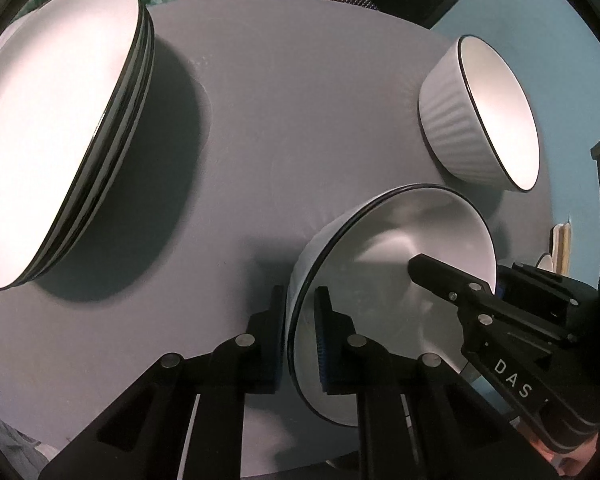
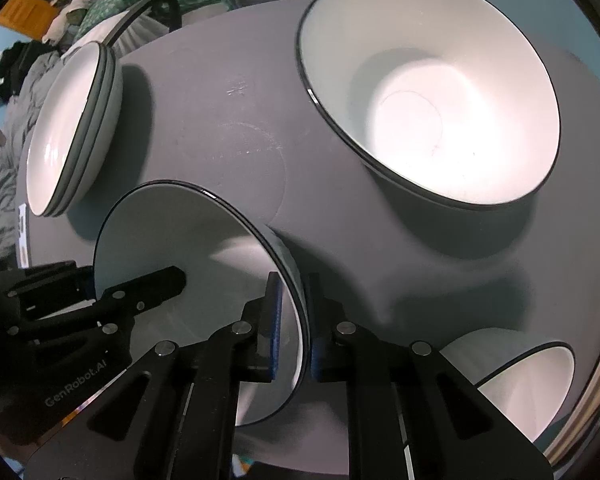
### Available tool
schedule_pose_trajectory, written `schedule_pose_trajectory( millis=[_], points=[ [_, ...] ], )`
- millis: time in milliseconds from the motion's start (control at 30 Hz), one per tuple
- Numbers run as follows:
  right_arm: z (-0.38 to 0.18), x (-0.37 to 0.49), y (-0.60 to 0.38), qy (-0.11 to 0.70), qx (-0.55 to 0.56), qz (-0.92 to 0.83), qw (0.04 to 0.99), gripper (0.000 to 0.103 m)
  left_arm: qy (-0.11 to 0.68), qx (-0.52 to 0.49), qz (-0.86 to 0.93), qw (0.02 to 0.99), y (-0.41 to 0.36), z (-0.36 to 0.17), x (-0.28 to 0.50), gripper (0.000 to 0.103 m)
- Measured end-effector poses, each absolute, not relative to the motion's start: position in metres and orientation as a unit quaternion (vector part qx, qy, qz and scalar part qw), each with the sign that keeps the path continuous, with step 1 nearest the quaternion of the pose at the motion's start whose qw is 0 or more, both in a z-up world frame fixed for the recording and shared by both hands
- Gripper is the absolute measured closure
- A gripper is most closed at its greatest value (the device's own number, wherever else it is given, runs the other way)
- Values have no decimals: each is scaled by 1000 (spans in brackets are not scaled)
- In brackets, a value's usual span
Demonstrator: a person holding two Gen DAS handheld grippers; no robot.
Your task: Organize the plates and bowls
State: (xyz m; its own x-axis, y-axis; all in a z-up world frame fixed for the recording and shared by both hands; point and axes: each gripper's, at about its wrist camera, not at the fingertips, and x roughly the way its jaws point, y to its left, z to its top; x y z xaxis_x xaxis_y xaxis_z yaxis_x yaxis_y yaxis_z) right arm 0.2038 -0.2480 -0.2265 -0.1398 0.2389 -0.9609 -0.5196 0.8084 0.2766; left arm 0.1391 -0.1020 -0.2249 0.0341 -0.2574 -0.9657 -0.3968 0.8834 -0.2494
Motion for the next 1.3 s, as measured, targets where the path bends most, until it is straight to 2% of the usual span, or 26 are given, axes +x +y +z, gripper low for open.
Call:
schedule_pose_trajectory(
  millis=[267, 767, 1300],
  points=[
    [-218, 202, -246, 693, -89, 281, 657, 93, 696, -235, 40, 678, -89, -214, 140, 91],
    [-163, 220, -253, 662, -85, 273, 693, 94, 663, -230, 15, 712, -62, -154, 173, 90],
    [-144, 278, -270, 640, -66, 252, 723, 94, 641, -194, 7, 743, -87, -158, 238, 90]
  ],
)
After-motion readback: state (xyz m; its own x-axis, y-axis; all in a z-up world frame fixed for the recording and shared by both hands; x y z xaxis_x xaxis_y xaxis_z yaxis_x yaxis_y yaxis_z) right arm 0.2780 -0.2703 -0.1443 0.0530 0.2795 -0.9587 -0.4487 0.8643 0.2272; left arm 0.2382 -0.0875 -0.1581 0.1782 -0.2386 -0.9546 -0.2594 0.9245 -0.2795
